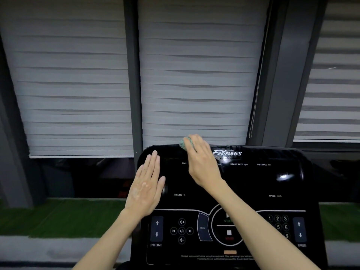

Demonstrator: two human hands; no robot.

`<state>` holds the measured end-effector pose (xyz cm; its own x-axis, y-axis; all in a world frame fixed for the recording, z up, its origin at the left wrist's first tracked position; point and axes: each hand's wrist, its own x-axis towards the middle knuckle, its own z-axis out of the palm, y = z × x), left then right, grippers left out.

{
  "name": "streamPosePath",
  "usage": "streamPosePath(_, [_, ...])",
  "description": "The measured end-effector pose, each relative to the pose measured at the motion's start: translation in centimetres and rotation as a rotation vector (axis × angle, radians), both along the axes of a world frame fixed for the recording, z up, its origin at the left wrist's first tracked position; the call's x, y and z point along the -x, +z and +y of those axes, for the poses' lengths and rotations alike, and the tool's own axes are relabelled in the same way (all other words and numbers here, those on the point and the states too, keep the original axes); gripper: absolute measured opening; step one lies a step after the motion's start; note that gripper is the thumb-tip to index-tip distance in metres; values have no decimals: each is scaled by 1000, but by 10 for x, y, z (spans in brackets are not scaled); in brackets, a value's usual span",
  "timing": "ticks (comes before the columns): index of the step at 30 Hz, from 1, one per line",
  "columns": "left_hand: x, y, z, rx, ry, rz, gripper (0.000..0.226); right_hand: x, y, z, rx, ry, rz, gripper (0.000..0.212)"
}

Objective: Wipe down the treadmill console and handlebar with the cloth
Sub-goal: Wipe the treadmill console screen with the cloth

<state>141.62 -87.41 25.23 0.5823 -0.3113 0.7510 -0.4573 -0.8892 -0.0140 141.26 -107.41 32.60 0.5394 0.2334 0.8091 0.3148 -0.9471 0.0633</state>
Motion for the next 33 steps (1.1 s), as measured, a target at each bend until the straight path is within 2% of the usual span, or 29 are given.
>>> streamPosePath(4, [1, 0, -2, 7, 8, 16, 60, 11, 0, -44, -45, -74, -20, 44])
streamPosePath(8, [2, 1, -2, -1, 11, 18, 60, 7, -1, -28, -117, -90, -10, 54])
streamPosePath(11, [2, 1, -2, 13, 1, 19, 60, -1, 1, 15, -65, -17, 29, 61])
streamPosePath(14, [1, 2, -1, 14, -2, 14, 62, -8, 8, 58, -41, 109, 40, 54])
streamPosePath(17, [0, 1, -2, 25, 2, -1, 61, -9, 13, 64, -17, 190, 29, 48])
streamPosePath(20, [0, 0, -5, 63, 8, -11, 60, -2, 12, 30, -9, 170, 0, 51])
streamPosePath(29, [1, -3, -10, 91, 2, -29, 60, 33, -14, -160, -226, -106, -90, 59])
streamPosePath(33, [2, -2, -11, 98, -12, -16, 61, 35, -13, -172, -331, -155, -114, 61])
